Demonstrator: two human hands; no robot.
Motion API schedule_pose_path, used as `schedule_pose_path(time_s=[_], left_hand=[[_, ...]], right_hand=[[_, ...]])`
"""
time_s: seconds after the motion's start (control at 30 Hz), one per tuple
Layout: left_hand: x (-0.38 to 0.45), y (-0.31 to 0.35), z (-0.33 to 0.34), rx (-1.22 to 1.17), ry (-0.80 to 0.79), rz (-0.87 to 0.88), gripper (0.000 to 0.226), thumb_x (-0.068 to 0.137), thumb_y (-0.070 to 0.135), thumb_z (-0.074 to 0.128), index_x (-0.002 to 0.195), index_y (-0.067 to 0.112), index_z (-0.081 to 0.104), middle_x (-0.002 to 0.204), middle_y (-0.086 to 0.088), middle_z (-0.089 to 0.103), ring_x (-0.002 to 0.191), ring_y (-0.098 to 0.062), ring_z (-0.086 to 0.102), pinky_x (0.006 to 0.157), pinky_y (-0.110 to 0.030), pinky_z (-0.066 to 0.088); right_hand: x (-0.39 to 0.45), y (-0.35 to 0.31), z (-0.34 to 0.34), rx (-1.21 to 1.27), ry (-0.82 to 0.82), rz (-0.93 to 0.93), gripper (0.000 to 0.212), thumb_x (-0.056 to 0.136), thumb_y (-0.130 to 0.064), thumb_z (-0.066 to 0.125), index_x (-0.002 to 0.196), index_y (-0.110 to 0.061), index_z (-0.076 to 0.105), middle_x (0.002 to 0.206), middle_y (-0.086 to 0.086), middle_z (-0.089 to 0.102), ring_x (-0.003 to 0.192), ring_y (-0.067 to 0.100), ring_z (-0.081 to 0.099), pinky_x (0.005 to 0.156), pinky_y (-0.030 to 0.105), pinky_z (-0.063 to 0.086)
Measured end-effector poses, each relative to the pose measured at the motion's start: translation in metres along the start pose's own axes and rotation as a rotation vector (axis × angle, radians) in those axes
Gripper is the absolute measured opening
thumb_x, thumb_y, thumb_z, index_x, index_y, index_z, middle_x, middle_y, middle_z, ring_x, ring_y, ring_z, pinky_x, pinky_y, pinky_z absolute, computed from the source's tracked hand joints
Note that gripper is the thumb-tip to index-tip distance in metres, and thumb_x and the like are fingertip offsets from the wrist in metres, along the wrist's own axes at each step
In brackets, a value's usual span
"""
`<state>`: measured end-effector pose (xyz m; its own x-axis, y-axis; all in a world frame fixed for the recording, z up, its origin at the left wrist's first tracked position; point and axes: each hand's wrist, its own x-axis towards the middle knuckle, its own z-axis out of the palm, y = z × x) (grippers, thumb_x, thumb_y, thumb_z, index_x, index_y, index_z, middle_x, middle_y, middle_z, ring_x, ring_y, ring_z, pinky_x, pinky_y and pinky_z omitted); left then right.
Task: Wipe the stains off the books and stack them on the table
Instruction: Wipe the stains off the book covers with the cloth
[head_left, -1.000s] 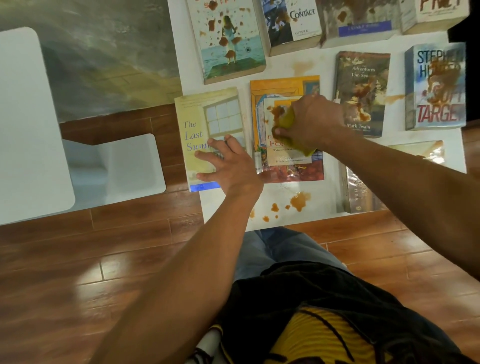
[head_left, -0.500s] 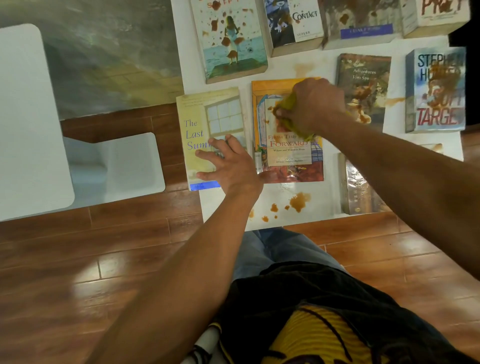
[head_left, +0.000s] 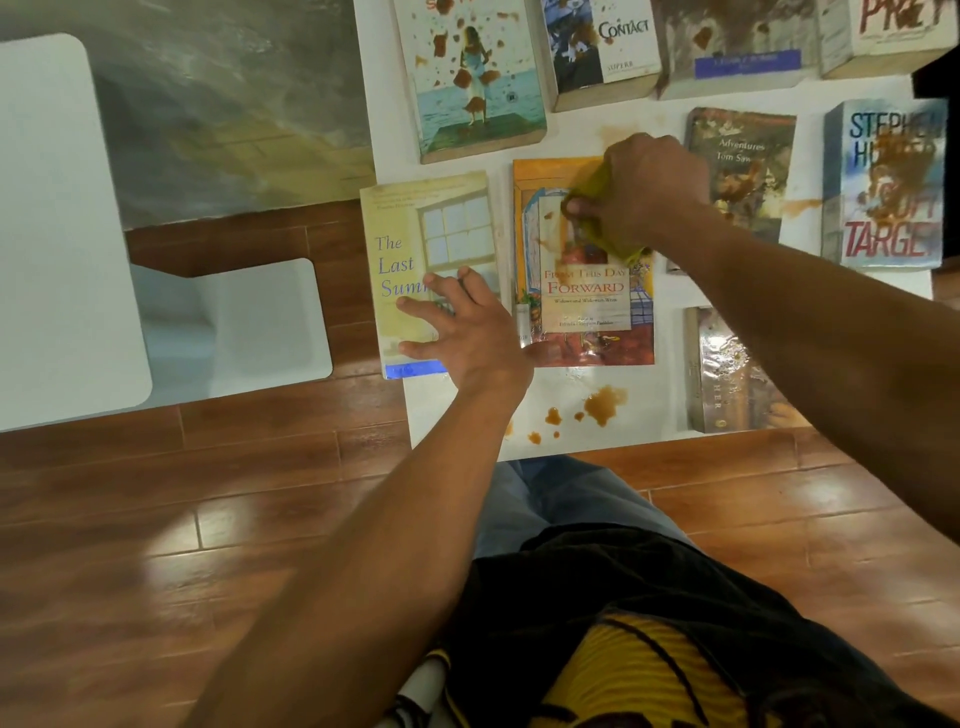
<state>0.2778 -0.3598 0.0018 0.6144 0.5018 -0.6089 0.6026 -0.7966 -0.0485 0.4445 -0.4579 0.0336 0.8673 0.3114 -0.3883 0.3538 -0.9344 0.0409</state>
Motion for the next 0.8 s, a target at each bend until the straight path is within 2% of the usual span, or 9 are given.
schedule_pose_path(time_s=[0.13,0.27,0.43,0.53,0.67,0.8], left_hand=[[0.0,-0.001,-0.001,0.004,-0.002,0.003,0.13,0.071,0.077,0.071,0.152,0.005,-0.001,0.161,-0.026,0.0,0.144,-0.06,0.003,0.103,-0.076,0.031],[0.0,0.0,-0.001,0.002,0.004,0.001,0.132,0.07,0.079,0.069,0.153,0.004,-0.001,0.161,-0.026,0.001,0.145,-0.06,0.005,0.102,-0.076,0.032],[-0.001,-0.001,0.0,0.003,0.011,0.012,0.131,0.07,0.079,0.068,0.153,0.004,-0.001,0.161,-0.026,0.0,0.144,-0.061,0.004,0.103,-0.077,0.031],[0.0,-0.001,-0.001,-0.014,0.015,0.008,0.13,0.07,0.078,0.069,0.153,0.004,0.001,0.161,-0.026,0.002,0.145,-0.06,0.005,0.103,-0.077,0.032],[0.0,-0.002,-0.001,-0.008,0.012,0.007,0.131,0.069,0.079,0.069,0.152,0.004,0.001,0.161,-0.026,0.001,0.145,-0.06,0.004,0.103,-0.076,0.031],[0.0,-0.001,0.002,-0.011,0.036,0.002,0.131,0.069,0.08,0.069,0.154,0.005,0.002,0.161,-0.025,0.004,0.145,-0.06,0.006,0.102,-0.076,0.032]], right_hand=[[-0.001,-0.006,0.006,0.003,-0.062,-0.052,0.058,0.081,-0.072,0.062,0.096,-0.016,0.055,0.089,0.007,0.054,0.081,0.028,0.054,0.066,0.036,0.043],[0.006,-0.002,0.0,0.052,-0.016,0.013,0.058,0.08,-0.072,0.064,0.093,-0.017,0.054,0.089,0.006,0.052,0.087,0.029,0.057,0.07,0.038,0.044],[0.006,-0.01,0.001,-0.016,-0.094,-0.086,0.06,0.079,-0.074,0.064,0.093,-0.016,0.055,0.085,0.005,0.055,0.079,0.026,0.053,0.067,0.037,0.044],[0.014,-0.01,-0.005,0.008,-0.04,-0.053,0.057,0.079,-0.071,0.066,0.092,-0.017,0.051,0.088,0.007,0.053,0.081,0.026,0.05,0.068,0.038,0.042],[0.011,-0.021,-0.002,-0.082,-0.111,-0.188,0.058,0.079,-0.073,0.065,0.091,-0.018,0.054,0.08,0.004,0.051,0.078,0.027,0.051,0.067,0.038,0.041],[0.016,-0.016,-0.005,-0.065,-0.07,-0.149,0.058,0.076,-0.074,0.067,0.088,-0.019,0.052,0.083,0.005,0.052,0.079,0.027,0.05,0.067,0.038,0.041]])
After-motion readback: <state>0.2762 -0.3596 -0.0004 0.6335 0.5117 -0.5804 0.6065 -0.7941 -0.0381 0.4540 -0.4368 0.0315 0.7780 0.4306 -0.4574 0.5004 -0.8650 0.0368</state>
